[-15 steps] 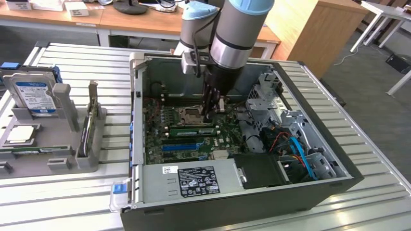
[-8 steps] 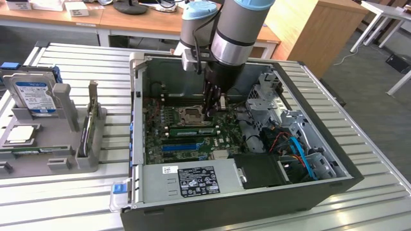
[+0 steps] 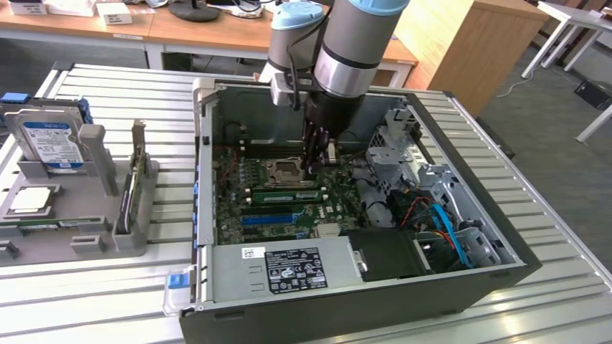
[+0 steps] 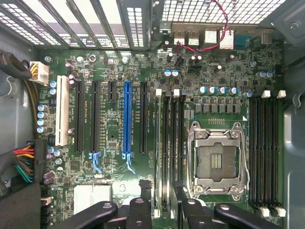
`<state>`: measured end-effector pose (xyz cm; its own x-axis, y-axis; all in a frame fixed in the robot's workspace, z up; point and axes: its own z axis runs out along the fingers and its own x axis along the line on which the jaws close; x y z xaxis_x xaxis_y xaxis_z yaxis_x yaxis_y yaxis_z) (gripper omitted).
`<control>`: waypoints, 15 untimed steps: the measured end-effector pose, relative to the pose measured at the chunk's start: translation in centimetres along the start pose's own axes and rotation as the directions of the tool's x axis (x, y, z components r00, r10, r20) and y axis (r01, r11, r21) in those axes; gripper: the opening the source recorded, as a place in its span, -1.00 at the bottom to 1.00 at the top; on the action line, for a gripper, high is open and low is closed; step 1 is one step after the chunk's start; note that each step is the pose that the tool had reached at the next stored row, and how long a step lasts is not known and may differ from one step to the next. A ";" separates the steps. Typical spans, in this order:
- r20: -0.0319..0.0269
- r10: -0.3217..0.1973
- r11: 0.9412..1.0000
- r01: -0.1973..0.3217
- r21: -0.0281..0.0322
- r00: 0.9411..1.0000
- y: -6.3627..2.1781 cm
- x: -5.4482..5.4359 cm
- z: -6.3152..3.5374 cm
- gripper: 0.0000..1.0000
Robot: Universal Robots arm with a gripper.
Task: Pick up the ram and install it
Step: 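Press down the ram until it locks into place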
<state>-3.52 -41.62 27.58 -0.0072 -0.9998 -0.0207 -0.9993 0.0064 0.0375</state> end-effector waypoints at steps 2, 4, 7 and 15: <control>0.000 0.000 1.000 0.000 0.000 1.000 0.00 0.0 0.00 -0.38; 0.000 0.000 1.000 0.000 0.000 1.000 0.00 0.0 0.00 -0.54; 0.000 0.000 1.000 0.000 0.000 1.000 0.00 0.0 0.00 -0.77; 0.000 0.000 1.000 0.000 0.000 1.000 -0.31 0.0 -0.02 -0.79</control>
<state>-3.21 -41.62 27.59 -0.0071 -0.9998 -0.0205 -0.9993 0.0063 0.0376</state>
